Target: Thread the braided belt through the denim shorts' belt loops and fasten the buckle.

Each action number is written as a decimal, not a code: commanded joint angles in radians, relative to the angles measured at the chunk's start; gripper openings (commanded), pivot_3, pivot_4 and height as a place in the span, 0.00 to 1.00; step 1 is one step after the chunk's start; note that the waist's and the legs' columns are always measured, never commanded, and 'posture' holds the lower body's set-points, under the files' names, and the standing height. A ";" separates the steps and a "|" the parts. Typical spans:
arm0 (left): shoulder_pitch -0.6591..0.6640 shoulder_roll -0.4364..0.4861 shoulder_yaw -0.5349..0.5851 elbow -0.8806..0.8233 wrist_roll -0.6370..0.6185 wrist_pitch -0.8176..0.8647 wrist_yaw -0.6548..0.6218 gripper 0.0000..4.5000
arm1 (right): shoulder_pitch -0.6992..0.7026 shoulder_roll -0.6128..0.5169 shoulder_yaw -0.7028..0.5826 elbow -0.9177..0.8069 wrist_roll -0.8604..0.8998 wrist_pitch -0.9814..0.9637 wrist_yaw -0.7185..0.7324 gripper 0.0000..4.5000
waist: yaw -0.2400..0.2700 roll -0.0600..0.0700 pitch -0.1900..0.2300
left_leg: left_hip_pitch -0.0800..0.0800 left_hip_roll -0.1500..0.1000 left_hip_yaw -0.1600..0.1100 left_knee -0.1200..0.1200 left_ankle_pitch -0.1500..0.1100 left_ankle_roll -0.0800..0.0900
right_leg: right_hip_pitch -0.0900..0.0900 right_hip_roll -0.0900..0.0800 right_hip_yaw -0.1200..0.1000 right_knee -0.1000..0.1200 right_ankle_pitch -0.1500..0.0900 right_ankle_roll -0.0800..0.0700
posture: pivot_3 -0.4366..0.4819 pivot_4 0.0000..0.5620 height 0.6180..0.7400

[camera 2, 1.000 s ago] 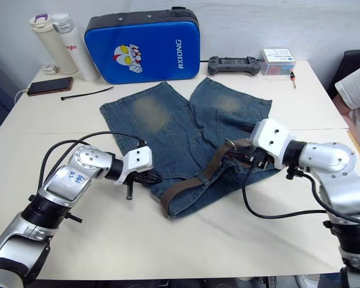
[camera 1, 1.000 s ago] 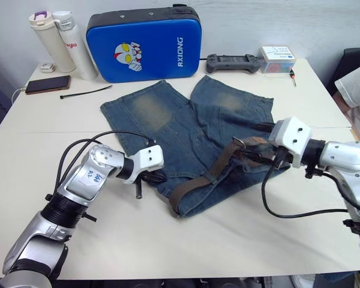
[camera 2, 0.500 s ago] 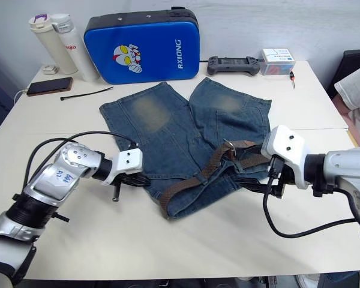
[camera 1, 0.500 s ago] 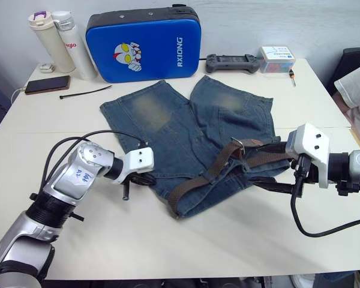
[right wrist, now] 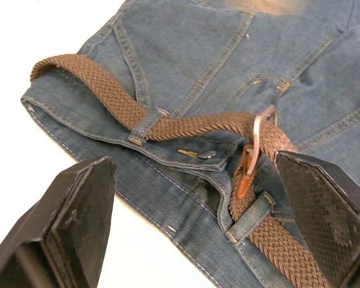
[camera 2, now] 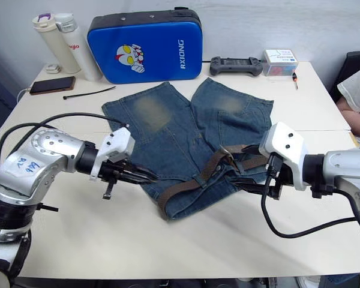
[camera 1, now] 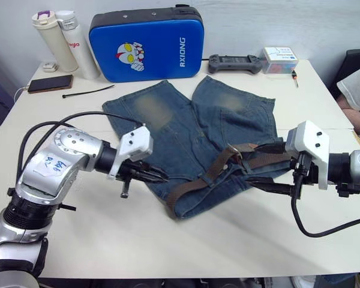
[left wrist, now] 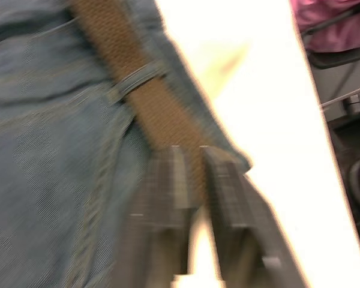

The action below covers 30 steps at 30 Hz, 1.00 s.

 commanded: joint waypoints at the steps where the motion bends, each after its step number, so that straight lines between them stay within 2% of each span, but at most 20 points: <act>1: -0.019 -0.039 -0.080 -0.054 0.048 -0.003 0.089 0.58 | -0.003 -0.003 -0.018 -0.038 0.001 -0.008 -0.024 1.00 | 0.000 0.000 0.000 | 0.000 0.000 0.000 0.000 0.000 0.000 | 0.000 0.000 0.000 0.000 0.000 0.000 | 0.48 0.27 1.00; 5: -0.016 -0.072 -0.191 -0.091 0.080 -0.028 0.107 0.99 | 0.022 0.002 -0.034 -0.063 0.007 0.010 -0.062 1.00 | 0.001 0.000 0.000 | 0.000 0.000 0.000 0.000 0.000 0.000 | 0.000 0.000 0.000 0.000 0.000 0.000 | 0.48 0.27 1.00; 9: -0.005 -0.060 -0.266 -0.086 0.124 -0.077 0.102 1.00 | 0.021 0.004 -0.039 -0.071 0.012 0.027 -0.099 1.00 | -0.002 0.000 0.000 | 0.001 0.000 0.001 0.000 0.000 0.000 | 0.000 0.000 0.001 0.000 0.000 0.000 | 0.48 0.27 1.00; 13: 0.022 -0.057 -0.376 -0.037 0.277 -0.201 0.156 1.00 | 0.042 -0.011 -0.049 -0.071 -0.007 0.017 -0.105 1.00 | 0.001 0.000 0.000 | 0.001 0.000 0.001 0.000 0.000 0.000 | 0.001 0.000 0.001 -0.001 0.000 0.000 | 0.48 0.27 1.00; 18: 0.056 -0.051 -0.446 0.049 0.413 -0.334 0.183 1.00 | 0.064 -0.021 -0.058 -0.055 -0.044 -0.025 -0.099 1.00 | 0.003 0.000 0.000 | 0.001 0.000 0.001 0.000 0.000 0.000 | 0.001 0.000 0.001 -0.001 0.000 0.000 | 0.48 0.27 1.00; 21: 0.085 -0.034 -0.442 0.057 0.432 -0.383 0.157 0.83 | 0.074 -0.018 -0.060 -0.036 -0.070 -0.061 -0.089 1.00 | 0.004 0.000 0.000 | 0.002 0.000 0.001 0.000 0.000 0.001 | 0.002 0.000 0.001 -0.001 0.000 0.000 | 0.48 0.27 1.00; 28: 0.126 0.072 -0.341 0.065 0.407 -0.460 0.060 0.18 | 0.062 0.003 -0.028 0.004 -0.102 -0.133 -0.064 1.00 | -0.006 0.000 0.000 | 0.010 0.000 0.003 -0.003 -0.002 0.003 | 0.006 0.000 0.003 -0.003 0.000 0.000 | 0.48 0.27 1.00; 29: 0.130 0.087 -0.324 0.074 0.409 -0.473 0.052 0.12 | 0.058 0.007 -0.024 0.008 -0.098 -0.136 -0.063 1.00 | -0.007 0.000 0.000 | 0.010 0.000 0.003 -0.003 -0.002 0.003 | 0.006 0.001 0.003 -0.003 0.000 0.000 | 0.48 0.27 1.00; 30: 0.132 0.093 -0.315 0.080 0.411 -0.483 0.047 0.12 | 0.055 0.010 -0.023 0.010 -0.096 -0.137 -0.062 1.00 | -0.007 0.000 0.000 | 0.010 0.000 0.003 -0.003 -0.002 0.003 | 0.006 0.001 0.003 -0.003 0.000 0.000 | 0.48 0.27 1.00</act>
